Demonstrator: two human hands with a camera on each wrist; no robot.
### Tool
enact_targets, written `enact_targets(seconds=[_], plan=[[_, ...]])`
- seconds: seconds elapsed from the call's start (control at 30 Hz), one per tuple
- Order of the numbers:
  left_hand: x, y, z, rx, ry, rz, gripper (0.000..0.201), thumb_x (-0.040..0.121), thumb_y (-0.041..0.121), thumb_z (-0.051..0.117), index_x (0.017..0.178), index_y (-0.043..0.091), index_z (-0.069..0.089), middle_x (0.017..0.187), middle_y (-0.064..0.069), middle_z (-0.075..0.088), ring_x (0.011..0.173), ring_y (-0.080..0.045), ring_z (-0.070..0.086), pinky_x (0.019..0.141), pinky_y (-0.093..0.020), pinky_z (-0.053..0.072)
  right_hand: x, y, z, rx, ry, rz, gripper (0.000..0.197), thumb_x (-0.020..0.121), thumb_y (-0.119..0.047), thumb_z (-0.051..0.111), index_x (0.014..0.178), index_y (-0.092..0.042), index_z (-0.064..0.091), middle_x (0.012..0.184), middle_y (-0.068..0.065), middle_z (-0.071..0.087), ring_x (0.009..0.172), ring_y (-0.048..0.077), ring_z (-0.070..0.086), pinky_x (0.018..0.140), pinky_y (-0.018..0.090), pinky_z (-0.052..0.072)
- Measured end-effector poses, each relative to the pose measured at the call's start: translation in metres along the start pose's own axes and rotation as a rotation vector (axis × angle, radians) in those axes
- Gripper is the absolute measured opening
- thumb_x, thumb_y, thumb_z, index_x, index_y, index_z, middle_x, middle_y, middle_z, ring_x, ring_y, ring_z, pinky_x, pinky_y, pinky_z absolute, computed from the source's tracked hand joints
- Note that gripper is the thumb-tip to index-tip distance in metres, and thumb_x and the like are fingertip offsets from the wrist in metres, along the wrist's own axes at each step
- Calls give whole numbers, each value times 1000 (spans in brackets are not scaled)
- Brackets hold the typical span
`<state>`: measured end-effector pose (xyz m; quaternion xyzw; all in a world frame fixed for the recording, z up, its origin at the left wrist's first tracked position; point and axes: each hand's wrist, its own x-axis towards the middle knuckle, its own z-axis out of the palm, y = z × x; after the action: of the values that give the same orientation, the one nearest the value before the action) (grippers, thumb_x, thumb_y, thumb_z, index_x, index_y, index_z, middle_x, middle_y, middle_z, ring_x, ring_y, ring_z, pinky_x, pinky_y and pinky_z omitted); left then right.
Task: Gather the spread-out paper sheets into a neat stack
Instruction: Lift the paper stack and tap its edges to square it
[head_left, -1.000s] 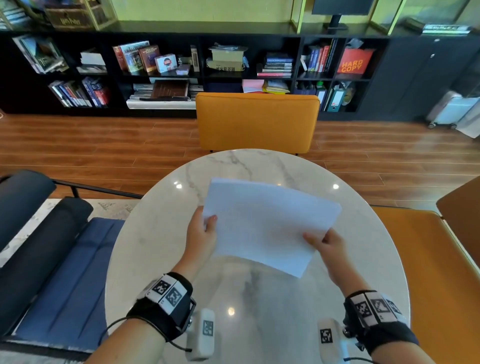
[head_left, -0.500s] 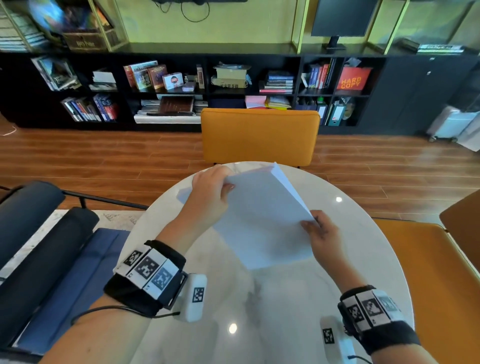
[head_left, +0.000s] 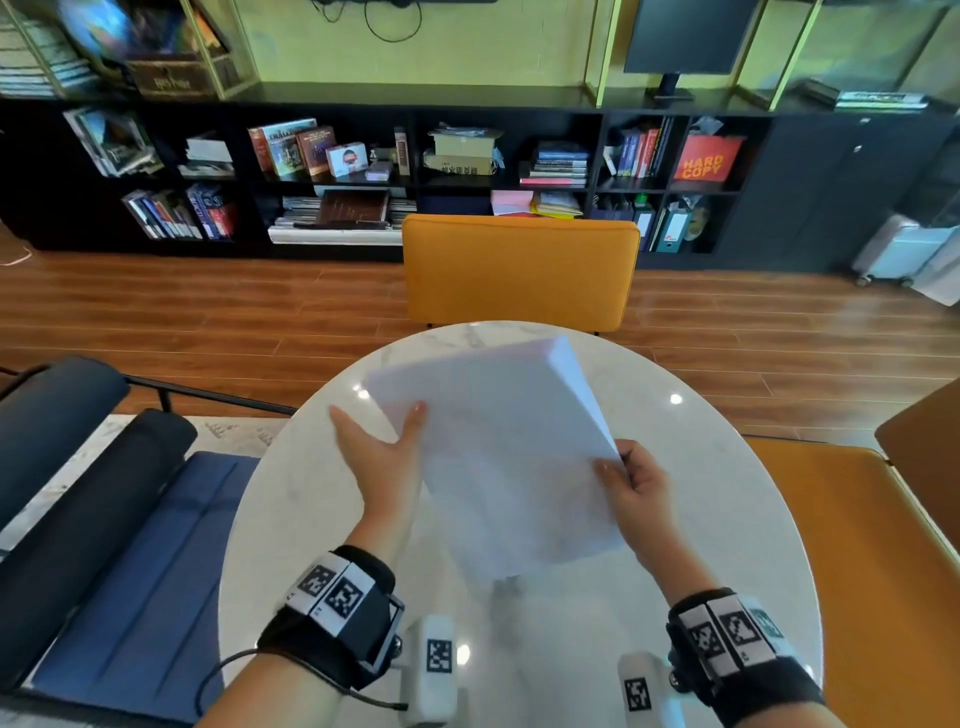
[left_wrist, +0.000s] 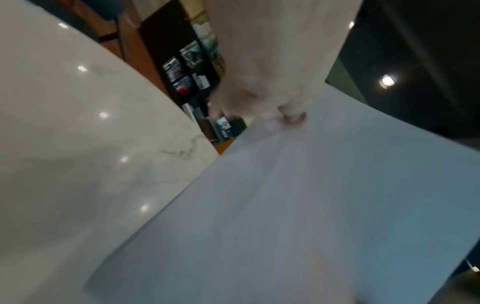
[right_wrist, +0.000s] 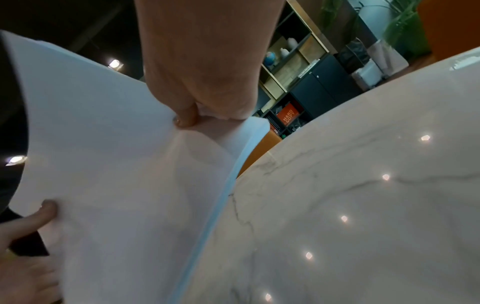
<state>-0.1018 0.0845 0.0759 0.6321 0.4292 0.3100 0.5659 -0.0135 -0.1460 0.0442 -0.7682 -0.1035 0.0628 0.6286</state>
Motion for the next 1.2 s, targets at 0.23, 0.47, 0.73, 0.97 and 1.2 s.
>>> enact_targets(seconds=[0.23, 0.47, 0.73, 0.97, 1.2], plan=[[-27, -3, 7, -114, -262, 161, 20, 97, 20, 50, 115, 12, 52, 107, 6, 63, 105, -13, 60, 92, -27, 47, 0, 3, 1, 105, -65, 55, 13, 89, -14, 52, 94, -26, 56, 87, -1, 65, 78, 14, 59, 71, 27, 48], [-39, -31, 15, -21, -257, 313, 9, 99, 13, 43, 106, 9, 40, 90, 3, 55, 88, 0, 57, 83, -16, 41, -9, 16, 9, -5, -78, 64, 28, 93, 2, 45, 110, -19, 49, 100, 2, 65, 90, 0, 62, 84, 14, 46], [-35, -98, 14, 162, -466, 187, 8, 100, 13, 39, 107, 12, 37, 94, -7, 51, 87, -17, 50, 76, -16, 39, -23, 45, 20, -136, -91, 241, 39, 93, -2, 44, 131, -10, 43, 118, -2, 52, 114, 11, 45, 87, 13, 28], [-31, -96, 8, 310, -496, 89, 30, 98, 10, 44, 127, 4, 39, 111, -2, 56, 105, -17, 57, 92, -24, 36, -21, 55, 21, -191, -121, 349, 44, 95, -7, 45, 138, -9, 39, 132, 5, 51, 129, 23, 43, 83, 14, 26], [-16, -61, 7, 331, -426, 148, 30, 96, 12, 46, 124, -1, 44, 98, -10, 55, 91, -21, 54, 82, -28, 39, -14, 53, 14, -134, -84, 256, 30, 91, -6, 49, 119, -17, 55, 117, 5, 64, 111, 23, 58, 95, 32, 42]])
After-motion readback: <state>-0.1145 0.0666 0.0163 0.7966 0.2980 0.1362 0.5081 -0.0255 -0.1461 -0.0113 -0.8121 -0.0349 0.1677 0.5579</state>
